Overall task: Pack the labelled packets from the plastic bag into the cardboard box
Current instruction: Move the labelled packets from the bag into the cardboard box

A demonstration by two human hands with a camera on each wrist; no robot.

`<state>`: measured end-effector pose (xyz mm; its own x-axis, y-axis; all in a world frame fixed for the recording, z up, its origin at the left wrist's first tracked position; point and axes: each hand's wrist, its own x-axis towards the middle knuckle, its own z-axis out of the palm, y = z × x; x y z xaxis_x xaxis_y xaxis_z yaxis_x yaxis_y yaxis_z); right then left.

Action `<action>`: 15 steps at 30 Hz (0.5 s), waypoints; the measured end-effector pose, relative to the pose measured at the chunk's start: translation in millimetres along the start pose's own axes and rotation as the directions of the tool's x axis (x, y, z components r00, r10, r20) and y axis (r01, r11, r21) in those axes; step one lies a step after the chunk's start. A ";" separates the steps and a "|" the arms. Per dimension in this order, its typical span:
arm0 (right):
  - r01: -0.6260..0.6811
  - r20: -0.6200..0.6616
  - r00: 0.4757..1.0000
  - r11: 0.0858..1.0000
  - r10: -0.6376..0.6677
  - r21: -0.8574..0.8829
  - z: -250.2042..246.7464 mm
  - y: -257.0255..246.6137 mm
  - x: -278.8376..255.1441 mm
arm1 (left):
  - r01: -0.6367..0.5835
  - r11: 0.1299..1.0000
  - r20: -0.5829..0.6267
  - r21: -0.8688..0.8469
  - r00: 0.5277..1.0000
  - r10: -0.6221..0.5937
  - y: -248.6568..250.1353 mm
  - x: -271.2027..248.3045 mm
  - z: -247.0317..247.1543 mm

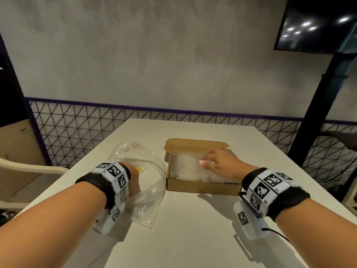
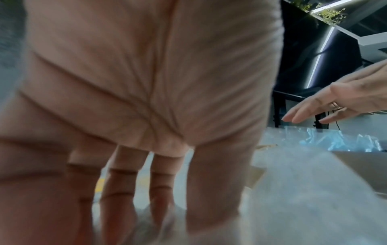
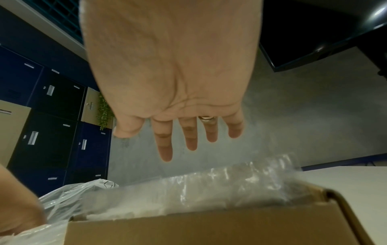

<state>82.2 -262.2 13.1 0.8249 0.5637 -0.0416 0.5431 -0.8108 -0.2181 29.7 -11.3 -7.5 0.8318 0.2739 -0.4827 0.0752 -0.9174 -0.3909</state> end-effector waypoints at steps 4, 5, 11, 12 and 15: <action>0.007 0.009 1.000 1.000 -0.007 -0.003 -1.6 0.2 -3.5 | -0.057 0.996 -0.065 -0.068 0.997 0.053 -0.9 -4.5 0.9; 0.008 0.011 1.000 1.000 -0.008 -0.007 -1.9 0.4 -4.1 | -0.067 0.994 -0.114 -0.085 0.992 0.057 -2.8 -5.9 0.3; 0.022 -0.028 0.999 0.999 -0.021 0.040 -8.8 -7.5 -8.8 | -0.218 0.850 -0.538 -0.479 0.838 -0.089 -24.0 -13.2 -25.4; 0.029 -0.064 0.998 0.998 -0.025 0.063 -10.9 -10.7 -9.5 | -0.283 0.808 -0.602 -0.516 0.791 -0.108 -25.4 -17.9 -32.3; 0.041 -0.176 0.984 0.994 -0.023 0.099 -18.0 -23.3 -11.0 | -0.447 0.727 -0.723 -0.521 0.684 -0.097 -23.2 -36.1 -52.9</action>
<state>63.3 -252.3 36.2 0.8271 0.5453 0.1361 0.5580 -0.7677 -0.3150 27.0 -15.2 60.5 0.9593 0.0681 0.2742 -0.0305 -0.9398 0.3403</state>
